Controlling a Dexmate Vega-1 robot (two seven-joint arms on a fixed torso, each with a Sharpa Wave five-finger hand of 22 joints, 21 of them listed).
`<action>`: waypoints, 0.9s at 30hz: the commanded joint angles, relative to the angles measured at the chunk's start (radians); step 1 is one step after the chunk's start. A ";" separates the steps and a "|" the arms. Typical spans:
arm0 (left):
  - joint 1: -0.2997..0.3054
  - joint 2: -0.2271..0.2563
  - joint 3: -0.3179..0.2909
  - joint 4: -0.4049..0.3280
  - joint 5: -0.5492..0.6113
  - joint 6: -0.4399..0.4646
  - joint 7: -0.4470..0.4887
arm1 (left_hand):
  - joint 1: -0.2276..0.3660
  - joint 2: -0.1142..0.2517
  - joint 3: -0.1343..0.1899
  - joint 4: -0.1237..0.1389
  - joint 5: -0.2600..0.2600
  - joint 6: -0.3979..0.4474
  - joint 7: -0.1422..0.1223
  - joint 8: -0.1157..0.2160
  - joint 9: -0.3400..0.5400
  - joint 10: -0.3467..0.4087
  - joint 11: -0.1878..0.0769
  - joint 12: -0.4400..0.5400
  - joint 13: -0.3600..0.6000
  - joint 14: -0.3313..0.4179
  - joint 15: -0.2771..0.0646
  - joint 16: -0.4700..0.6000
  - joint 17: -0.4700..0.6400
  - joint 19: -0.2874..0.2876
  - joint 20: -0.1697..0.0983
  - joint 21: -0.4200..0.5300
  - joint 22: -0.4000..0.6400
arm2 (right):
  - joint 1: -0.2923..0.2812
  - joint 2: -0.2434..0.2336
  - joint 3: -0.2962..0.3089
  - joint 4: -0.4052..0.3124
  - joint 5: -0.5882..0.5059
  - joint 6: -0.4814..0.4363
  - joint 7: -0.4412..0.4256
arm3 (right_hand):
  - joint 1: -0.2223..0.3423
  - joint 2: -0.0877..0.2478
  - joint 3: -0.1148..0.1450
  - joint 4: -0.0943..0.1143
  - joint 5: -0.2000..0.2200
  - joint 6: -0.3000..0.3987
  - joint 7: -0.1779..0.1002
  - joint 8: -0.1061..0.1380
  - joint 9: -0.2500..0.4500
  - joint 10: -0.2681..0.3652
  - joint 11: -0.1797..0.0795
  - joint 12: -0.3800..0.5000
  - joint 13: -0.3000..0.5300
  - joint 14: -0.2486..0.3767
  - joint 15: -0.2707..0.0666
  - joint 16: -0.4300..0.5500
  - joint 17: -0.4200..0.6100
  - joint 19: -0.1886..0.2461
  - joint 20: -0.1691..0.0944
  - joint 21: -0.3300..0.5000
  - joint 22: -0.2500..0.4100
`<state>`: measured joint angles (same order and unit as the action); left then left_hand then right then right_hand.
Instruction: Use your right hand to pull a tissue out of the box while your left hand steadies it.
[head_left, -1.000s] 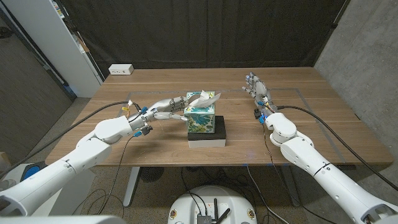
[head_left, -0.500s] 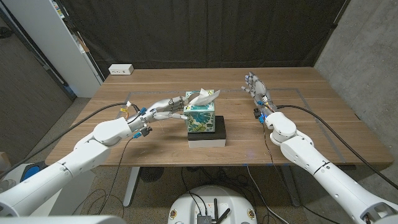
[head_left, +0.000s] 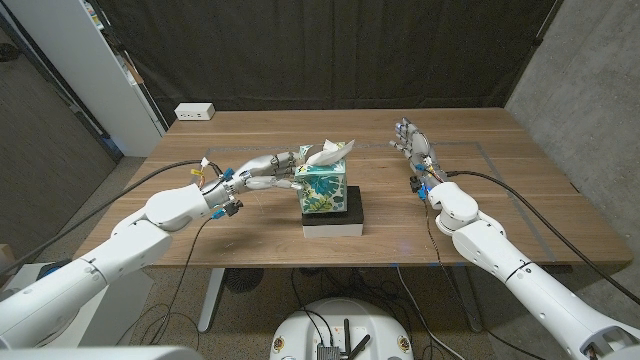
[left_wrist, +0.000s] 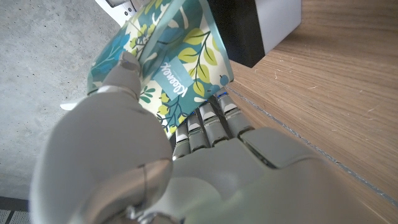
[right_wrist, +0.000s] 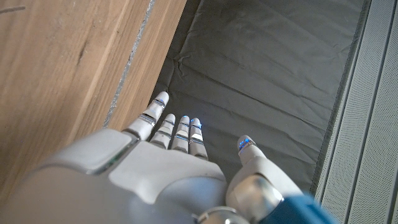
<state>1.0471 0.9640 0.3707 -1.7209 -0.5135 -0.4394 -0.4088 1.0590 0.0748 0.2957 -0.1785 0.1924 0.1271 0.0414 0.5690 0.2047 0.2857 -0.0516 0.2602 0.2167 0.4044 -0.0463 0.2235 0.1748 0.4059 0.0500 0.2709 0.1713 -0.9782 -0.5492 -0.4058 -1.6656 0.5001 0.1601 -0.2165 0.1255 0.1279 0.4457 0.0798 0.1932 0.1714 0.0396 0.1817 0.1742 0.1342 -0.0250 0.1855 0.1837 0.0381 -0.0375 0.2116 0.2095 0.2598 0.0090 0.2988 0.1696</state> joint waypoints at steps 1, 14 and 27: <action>0.029 0.059 -0.046 -0.085 -0.001 0.046 0.031 | 0.019 -0.001 0.008 -0.004 0.006 -0.001 0.008 -0.007 0.003 0.000 0.011 -0.004 0.006 0.015 -0.073 0.006 0.004 0.081 -0.067 0.009 0.002 | 0.000 0.004 0.002 0.021 0.011 0.020 0.018 | 0.001 0.010 0.003 -0.003 0.005 0.001 0.003 0.006 0.003 0.003 0.007 0.007 0.006 0.008 0.002 0.007 0.002 0.010 -0.003 -0.007 0.003; 0.062 0.107 -0.106 -0.161 0.023 0.074 0.078 | 0.018 -0.001 0.004 0.005 0.004 -0.003 0.012 -0.009 0.003 0.000 0.017 -0.006 0.009 0.015 -0.079 0.005 0.007 0.083 -0.076 0.003 0.002 | -0.002 -0.001 0.004 0.026 0.017 0.026 0.028 | -0.001 0.012 0.002 -0.004 0.005 0.001 0.003 0.006 0.003 0.004 0.008 0.007 0.006 0.008 0.001 0.007 0.003 0.012 -0.004 -0.011 0.003; 0.095 0.131 -0.154 -0.199 0.034 0.087 0.108 | 0.012 0.002 -0.001 0.011 0.003 0.003 0.014 -0.008 0.003 0.006 0.014 -0.007 0.011 0.022 -0.085 0.006 0.010 0.086 -0.080 -0.002 0.002 | 0.014 0.005 -0.003 0.043 0.022 0.021 0.039 | -0.001 0.012 0.001 -0.007 0.004 0.002 0.002 0.006 0.003 0.002 0.005 0.006 0.006 0.007 0.002 0.007 0.003 0.013 -0.004 -0.015 0.004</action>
<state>1.1149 1.0736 0.2572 -1.8854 -0.4898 -0.3622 -0.3281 1.0701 0.0779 0.2945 -0.1710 0.1923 0.1253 0.0504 0.5612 0.2047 0.2858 -0.0378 0.2583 0.2258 0.4183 -0.0431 0.2234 0.1793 0.4109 0.0449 0.2707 0.1695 -0.9740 -0.5477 -0.4034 -1.6332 0.5179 0.1835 -0.1850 0.1255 0.1279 0.4456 0.0799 0.1932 0.1714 0.0396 0.1817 0.1742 0.1342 -0.0251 0.1855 0.1887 0.0381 -0.0375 0.2116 0.2118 0.2669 0.0017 0.2830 0.1696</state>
